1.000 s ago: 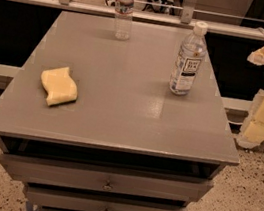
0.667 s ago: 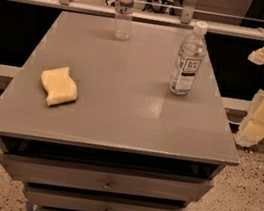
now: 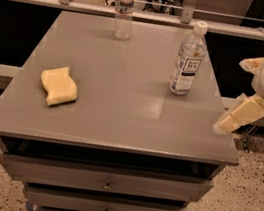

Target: Knock blue plastic bottle over

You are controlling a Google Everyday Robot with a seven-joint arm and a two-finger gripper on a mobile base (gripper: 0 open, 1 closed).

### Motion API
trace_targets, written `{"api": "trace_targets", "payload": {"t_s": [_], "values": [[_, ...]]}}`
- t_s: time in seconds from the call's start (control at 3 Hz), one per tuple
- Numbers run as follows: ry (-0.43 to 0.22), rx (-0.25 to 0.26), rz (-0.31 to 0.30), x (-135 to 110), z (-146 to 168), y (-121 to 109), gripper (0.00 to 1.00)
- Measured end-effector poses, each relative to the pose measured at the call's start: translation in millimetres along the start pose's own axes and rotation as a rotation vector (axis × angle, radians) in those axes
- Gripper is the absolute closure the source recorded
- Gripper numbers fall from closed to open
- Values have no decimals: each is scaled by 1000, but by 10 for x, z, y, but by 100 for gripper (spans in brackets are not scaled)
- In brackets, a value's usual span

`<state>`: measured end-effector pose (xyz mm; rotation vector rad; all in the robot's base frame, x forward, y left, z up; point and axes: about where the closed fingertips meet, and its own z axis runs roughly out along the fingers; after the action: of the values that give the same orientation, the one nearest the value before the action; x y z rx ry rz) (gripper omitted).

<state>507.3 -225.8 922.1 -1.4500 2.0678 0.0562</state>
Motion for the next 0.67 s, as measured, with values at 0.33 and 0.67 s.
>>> {"api": "trace_targets", "payload": {"t_s": [0.33, 0.67], "values": [[-168, 49, 59, -114, 249, -308, 0], [-358, 20, 124, -374, 494, -519, 0]]}}
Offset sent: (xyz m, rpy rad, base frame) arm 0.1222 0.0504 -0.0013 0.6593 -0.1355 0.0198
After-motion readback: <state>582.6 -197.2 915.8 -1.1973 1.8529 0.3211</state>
